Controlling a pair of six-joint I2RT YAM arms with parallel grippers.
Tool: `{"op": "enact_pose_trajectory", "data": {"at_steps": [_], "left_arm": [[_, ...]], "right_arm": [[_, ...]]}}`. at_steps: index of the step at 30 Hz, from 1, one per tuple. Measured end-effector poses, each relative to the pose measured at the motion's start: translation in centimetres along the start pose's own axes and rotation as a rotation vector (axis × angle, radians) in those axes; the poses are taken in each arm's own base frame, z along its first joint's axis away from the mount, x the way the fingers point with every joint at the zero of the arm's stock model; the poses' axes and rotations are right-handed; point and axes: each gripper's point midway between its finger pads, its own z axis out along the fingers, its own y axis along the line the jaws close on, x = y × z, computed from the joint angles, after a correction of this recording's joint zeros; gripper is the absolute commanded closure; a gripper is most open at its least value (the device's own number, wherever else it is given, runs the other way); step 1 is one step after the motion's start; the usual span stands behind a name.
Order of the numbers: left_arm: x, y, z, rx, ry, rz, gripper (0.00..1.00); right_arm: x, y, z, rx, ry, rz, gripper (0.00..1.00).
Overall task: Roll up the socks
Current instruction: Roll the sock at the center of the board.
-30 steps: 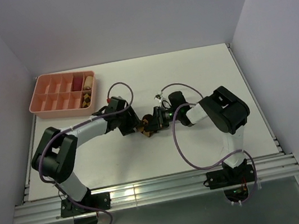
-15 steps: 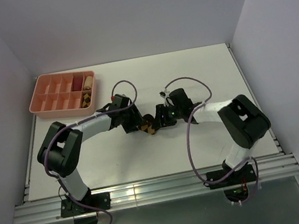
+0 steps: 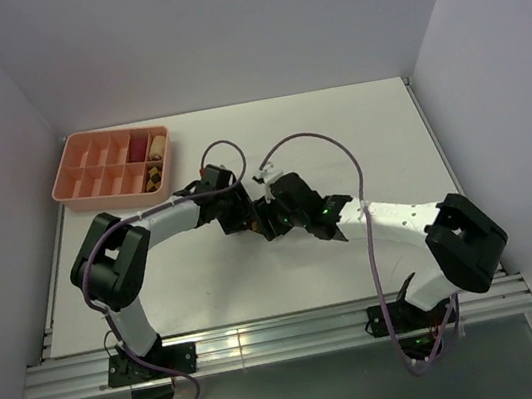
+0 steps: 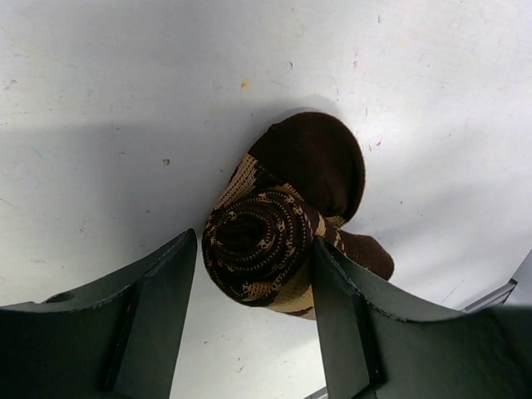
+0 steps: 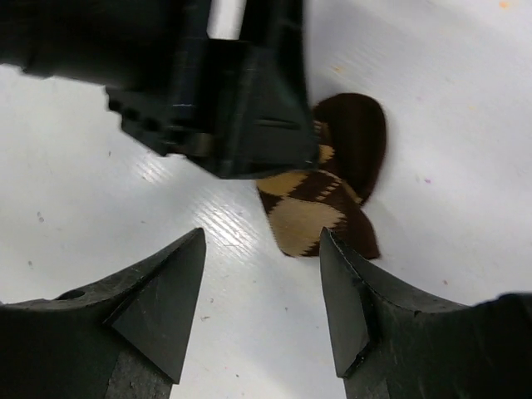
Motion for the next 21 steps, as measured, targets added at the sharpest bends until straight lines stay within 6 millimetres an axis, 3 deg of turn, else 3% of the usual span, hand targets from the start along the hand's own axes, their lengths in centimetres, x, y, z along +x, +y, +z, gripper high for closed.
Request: {"op": "enact_pose_trajectory", "data": {"at_steps": [4, 10, 15, 19, 21], "left_arm": [[0.0, 0.0, 0.0, 0.001, 0.002, 0.002, 0.39], [-0.1, -0.1, 0.2, 0.002, 0.009, 0.018, 0.39], [-0.4, -0.3, 0.4, -0.003, 0.012, 0.045, 0.39], [-0.6, -0.1, 0.4, -0.005, 0.01, 0.069, 0.39], [-0.9, 0.0, 0.4, -0.002, 0.007, 0.081, 0.39]], "right_arm": [[0.7, 1.5, 1.1, 0.016, 0.012, -0.108, 0.36], [3.3, 0.3, 3.5, 0.128, 0.065, -0.237, 0.34], [3.4, -0.5, 4.6, 0.209, 0.05, -0.308, 0.34], [3.3, -1.2, 5.7, 0.259, 0.047, -0.334, 0.38], [3.2, -1.3, 6.2, 0.276, 0.048, -0.345, 0.48]]}}
